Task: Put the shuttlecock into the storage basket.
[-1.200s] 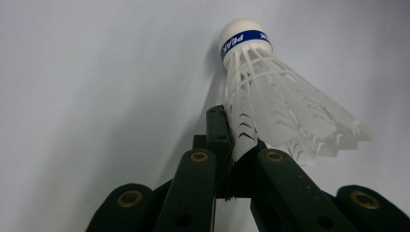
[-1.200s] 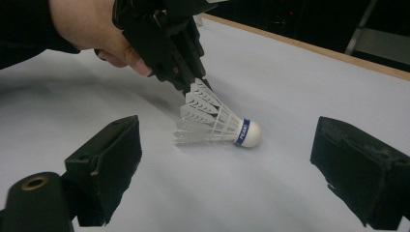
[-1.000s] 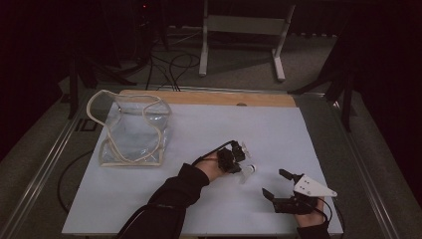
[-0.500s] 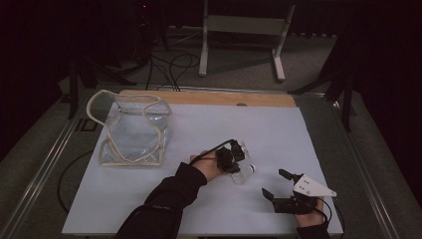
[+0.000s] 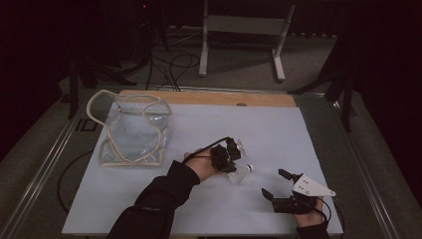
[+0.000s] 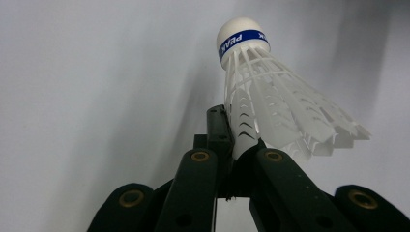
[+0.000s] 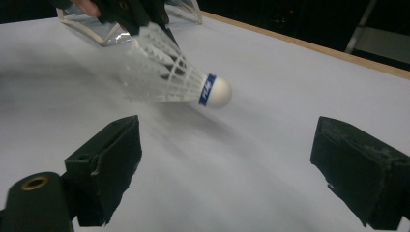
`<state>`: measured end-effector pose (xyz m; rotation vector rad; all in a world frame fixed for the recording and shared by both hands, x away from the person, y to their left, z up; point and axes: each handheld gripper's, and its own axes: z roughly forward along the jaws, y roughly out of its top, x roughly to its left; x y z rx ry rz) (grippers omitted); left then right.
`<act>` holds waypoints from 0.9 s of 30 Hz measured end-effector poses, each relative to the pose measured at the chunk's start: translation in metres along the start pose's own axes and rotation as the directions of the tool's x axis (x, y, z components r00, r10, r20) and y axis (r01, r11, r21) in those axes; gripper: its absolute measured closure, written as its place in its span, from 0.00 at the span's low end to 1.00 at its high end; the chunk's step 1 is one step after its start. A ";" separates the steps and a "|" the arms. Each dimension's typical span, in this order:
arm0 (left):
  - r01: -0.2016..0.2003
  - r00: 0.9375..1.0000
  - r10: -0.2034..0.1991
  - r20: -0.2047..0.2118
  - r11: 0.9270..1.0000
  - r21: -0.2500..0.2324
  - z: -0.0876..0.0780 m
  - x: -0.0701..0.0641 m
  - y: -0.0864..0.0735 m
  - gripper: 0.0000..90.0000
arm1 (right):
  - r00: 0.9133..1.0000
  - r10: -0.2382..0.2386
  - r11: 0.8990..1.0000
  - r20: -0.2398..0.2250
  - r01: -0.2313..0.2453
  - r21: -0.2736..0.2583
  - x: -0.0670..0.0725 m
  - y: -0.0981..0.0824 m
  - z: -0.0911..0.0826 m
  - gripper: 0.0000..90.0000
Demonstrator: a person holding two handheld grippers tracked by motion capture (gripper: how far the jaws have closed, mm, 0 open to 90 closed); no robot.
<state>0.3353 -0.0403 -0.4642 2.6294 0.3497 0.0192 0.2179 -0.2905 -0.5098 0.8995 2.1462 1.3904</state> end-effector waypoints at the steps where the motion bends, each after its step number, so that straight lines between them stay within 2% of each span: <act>1: -0.007 1.000 0.007 -0.006 1.000 -0.002 -0.002 -0.001 0.000 1.00 | 1.000 0.002 1.000 -0.001 -0.002 -0.001 0.000 0.000 0.000 0.12; 13: -0.031 0.999 0.031 0.007 0.999 -0.016 -0.029 -0.011 0.001 1.00 | 1.000 0.002 1.000 -0.001 -0.002 0.005 0.000 0.000 0.001 0.12; 15: -0.046 0.999 0.046 0.006 0.999 -0.017 -0.033 -0.013 0.001 1.00 | 1.000 -0.001 1.000 0.002 0.001 0.009 0.000 -0.001 0.001 0.12; 27: -0.041 0.999 0.042 0.021 0.999 -0.027 -0.051 -0.012 -0.003 1.00 | 1.000 0.000 1.000 0.002 0.000 0.011 0.000 -0.001 0.002 0.12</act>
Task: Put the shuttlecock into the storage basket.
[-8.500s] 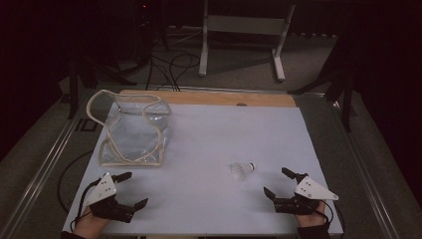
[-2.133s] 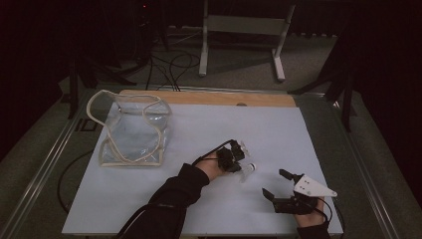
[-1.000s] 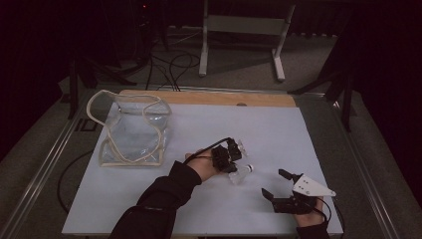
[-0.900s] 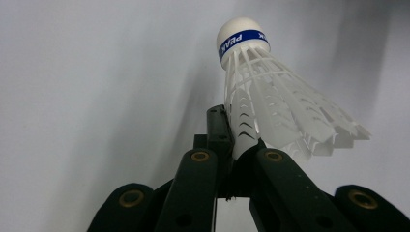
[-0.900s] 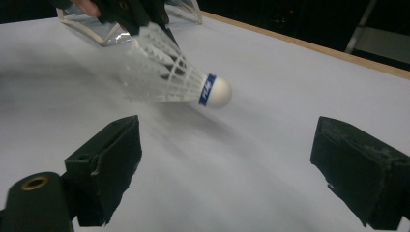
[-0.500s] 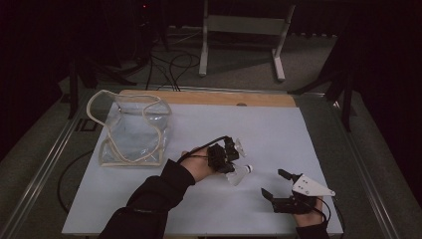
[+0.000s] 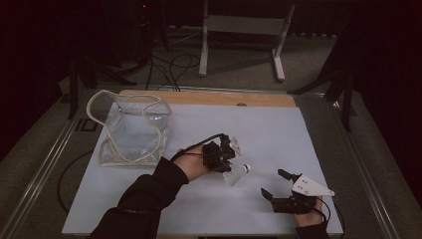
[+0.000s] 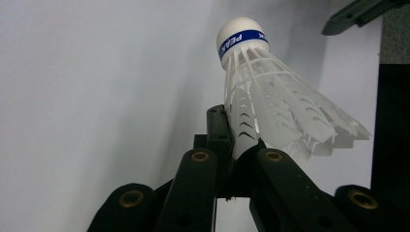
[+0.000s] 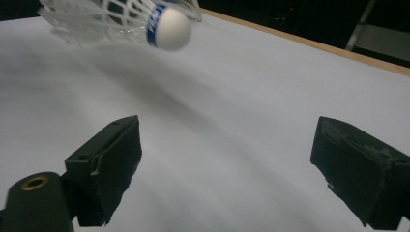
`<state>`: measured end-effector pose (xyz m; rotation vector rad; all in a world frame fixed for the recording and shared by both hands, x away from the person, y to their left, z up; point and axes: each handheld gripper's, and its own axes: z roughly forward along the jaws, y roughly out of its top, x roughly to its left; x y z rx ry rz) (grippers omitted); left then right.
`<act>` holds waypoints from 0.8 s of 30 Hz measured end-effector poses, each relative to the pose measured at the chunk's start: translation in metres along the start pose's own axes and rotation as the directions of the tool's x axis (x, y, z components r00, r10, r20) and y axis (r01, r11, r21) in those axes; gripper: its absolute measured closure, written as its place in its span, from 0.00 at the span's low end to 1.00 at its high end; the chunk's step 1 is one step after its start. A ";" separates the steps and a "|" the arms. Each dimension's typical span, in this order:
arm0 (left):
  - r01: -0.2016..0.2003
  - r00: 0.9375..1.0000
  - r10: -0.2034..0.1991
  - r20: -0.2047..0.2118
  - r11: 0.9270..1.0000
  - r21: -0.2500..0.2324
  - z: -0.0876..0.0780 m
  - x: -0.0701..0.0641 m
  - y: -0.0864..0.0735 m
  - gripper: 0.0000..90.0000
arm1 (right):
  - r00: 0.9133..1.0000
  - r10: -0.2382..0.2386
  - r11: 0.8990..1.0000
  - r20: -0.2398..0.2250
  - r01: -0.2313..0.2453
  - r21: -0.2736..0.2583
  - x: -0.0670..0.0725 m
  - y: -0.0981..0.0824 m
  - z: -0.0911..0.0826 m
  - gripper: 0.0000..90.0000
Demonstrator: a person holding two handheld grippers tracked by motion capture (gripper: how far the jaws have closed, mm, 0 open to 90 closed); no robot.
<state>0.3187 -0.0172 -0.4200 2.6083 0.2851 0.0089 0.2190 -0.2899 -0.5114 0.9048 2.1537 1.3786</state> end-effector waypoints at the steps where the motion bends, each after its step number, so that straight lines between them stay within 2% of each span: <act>1: -0.002 1.000 0.002 0.003 1.000 0.002 -0.002 -0.001 0.000 1.00 | 1.000 0.003 1.000 -0.002 -0.003 -0.002 0.000 0.000 0.000 0.12; 5: -0.012 1.000 0.012 -0.006 1.000 -0.009 -0.009 -0.003 0.000 1.00 | 1.000 0.001 1.000 0.001 -0.001 -0.008 0.000 0.001 -0.001 0.12; 9: -0.015 1.000 0.015 0.002 1.000 -0.019 -0.018 -0.003 0.000 1.00 | 1.000 -0.006 1.000 -0.001 0.006 -0.006 0.001 0.001 -0.001 0.12; 16: -0.009 1.000 0.009 -0.002 0.999 -0.052 -0.035 0.000 -0.004 1.00 | 1.000 -0.008 1.000 0.001 0.008 -0.009 0.001 0.001 -0.002 0.12; 17: -0.005 1.000 0.005 0.007 0.999 -0.053 -0.037 0.000 -0.005 1.00 | 1.000 -0.008 1.000 0.001 0.008 -0.010 0.001 0.001 -0.002 0.12; 19: -0.002 1.000 0.002 -0.003 0.998 -0.063 -0.042 0.001 -0.007 1.00 | 1.000 -0.006 1.000 0.002 0.006 -0.008 0.001 0.001 -0.002 0.12; 24: -0.001 1.000 0.000 -0.006 0.998 -0.069 -0.056 0.004 -0.010 1.00 | 1.000 -0.006 1.000 0.004 0.006 -0.006 0.002 0.001 -0.002 0.12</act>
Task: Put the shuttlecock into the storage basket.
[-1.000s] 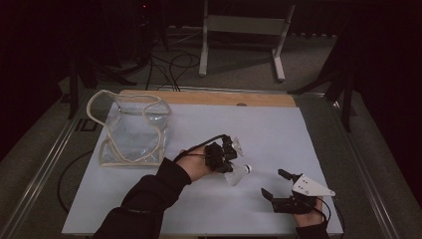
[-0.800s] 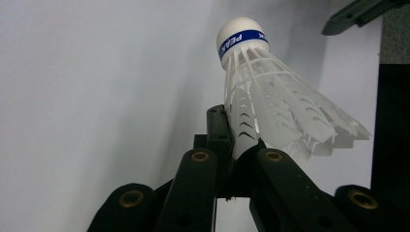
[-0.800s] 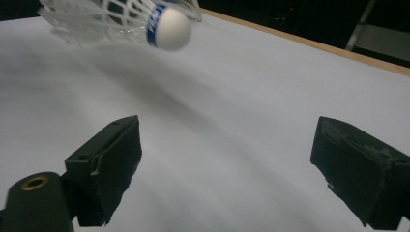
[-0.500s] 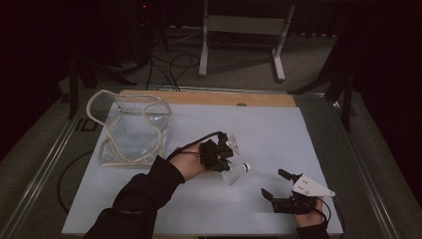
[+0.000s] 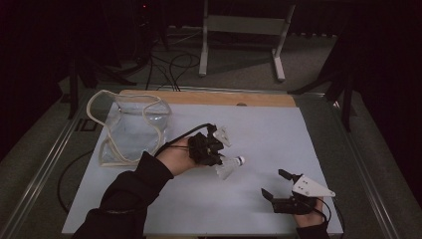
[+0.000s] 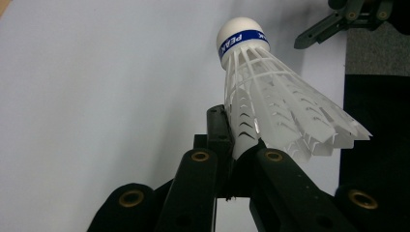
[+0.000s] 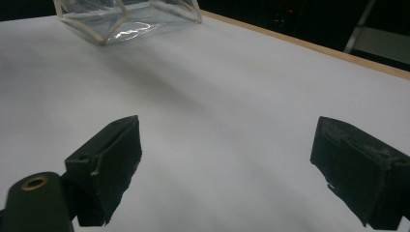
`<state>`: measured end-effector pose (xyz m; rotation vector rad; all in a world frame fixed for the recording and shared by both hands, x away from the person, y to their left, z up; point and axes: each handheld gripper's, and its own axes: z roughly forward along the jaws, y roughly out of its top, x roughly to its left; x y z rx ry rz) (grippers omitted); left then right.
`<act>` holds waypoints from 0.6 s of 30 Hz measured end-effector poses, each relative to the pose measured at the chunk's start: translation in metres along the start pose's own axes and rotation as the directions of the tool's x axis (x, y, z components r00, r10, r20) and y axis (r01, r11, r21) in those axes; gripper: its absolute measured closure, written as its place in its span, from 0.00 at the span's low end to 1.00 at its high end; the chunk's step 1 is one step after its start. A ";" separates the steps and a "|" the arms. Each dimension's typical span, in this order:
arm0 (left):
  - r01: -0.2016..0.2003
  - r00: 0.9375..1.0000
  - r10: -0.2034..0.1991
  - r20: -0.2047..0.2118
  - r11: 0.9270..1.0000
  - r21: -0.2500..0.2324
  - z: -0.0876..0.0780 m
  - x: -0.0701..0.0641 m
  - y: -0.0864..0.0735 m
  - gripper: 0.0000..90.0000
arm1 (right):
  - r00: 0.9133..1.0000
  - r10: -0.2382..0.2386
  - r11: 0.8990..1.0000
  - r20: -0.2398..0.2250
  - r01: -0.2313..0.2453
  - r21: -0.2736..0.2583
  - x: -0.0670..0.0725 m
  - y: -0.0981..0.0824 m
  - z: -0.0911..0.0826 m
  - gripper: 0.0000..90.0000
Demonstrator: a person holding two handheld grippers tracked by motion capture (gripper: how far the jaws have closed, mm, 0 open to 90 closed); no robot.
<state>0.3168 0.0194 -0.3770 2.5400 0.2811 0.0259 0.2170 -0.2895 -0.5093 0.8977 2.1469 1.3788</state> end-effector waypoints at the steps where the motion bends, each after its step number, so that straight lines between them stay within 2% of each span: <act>1: 0.005 1.000 -0.005 0.002 1.000 -0.002 -0.003 0.001 -0.001 1.00 | 1.000 0.000 1.000 0.000 0.000 0.000 0.000 0.000 0.000 0.12; 18: 0.030 1.000 -0.030 -0.005 0.998 -0.057 -0.041 0.007 -0.009 1.00 | 1.000 -0.002 1.000 0.001 0.002 0.000 0.000 0.000 0.000 0.12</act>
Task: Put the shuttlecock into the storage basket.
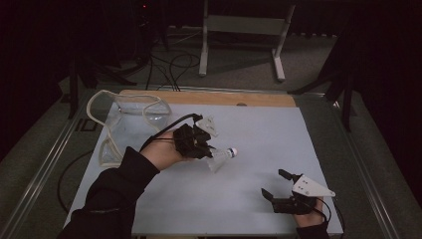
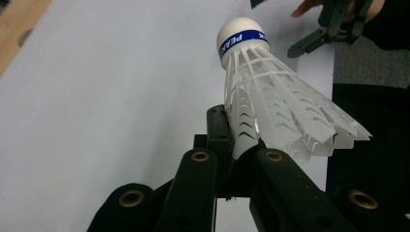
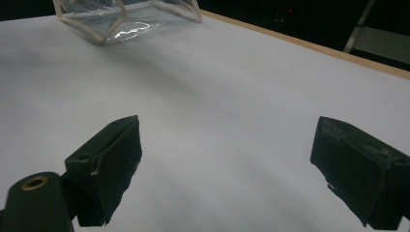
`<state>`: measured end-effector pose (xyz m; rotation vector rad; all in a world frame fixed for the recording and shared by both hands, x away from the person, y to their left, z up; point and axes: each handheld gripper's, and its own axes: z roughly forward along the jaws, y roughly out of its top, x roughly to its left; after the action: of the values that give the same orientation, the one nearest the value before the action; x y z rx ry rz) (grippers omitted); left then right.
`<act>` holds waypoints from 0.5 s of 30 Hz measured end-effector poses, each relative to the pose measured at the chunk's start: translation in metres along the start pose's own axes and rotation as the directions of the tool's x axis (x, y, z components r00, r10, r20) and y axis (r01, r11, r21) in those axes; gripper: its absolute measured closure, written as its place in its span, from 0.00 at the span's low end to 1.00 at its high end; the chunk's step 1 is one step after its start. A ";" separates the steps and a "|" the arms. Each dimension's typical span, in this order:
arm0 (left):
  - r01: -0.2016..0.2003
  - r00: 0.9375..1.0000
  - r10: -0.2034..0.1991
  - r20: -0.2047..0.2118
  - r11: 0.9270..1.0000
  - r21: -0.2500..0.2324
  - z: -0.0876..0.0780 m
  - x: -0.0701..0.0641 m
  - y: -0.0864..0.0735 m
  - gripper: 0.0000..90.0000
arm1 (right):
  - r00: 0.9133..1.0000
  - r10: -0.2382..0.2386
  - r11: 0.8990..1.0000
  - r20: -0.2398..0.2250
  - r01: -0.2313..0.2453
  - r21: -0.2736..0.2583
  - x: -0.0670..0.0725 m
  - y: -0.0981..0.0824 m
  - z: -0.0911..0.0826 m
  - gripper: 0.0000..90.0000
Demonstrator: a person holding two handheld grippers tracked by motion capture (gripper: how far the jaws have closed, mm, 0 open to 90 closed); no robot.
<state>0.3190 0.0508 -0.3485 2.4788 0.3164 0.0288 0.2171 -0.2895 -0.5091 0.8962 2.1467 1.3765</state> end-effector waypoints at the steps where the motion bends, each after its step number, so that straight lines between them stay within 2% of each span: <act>1: 0.002 1.000 -0.002 -0.005 1.000 -0.005 -0.002 0.000 -0.001 1.00 | 1.000 0.000 1.000 0.001 0.000 -0.001 0.000 0.000 0.000 0.12; 15: 0.012 0.999 -0.013 -0.029 1.000 -0.027 -0.029 0.004 -0.010 1.00 | 1.000 -0.001 1.000 0.001 0.001 0.000 0.001 0.000 0.000 0.12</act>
<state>0.3179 0.0766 -0.3314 2.4513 0.3414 0.0642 0.2167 -0.2891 -0.5090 0.8953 2.1460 1.3760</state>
